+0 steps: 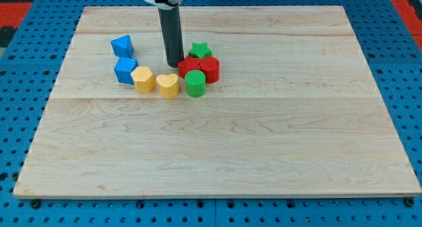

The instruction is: Place both the yellow blocks at the bottom left side of the board

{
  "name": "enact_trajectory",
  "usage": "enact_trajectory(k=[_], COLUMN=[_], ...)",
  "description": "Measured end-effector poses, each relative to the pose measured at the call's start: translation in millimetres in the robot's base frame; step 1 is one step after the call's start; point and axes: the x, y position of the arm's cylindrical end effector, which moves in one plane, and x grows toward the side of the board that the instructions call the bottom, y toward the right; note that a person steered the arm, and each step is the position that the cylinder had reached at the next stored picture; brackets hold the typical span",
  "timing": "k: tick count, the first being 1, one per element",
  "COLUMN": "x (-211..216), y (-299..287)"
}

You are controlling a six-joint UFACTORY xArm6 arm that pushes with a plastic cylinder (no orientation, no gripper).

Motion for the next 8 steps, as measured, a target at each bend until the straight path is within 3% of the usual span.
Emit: enact_trajectory(k=[3,4,5,6,7,8], x=[4,36,38,75,115,128], y=[-6,-46,-97,-76,-122,-98])
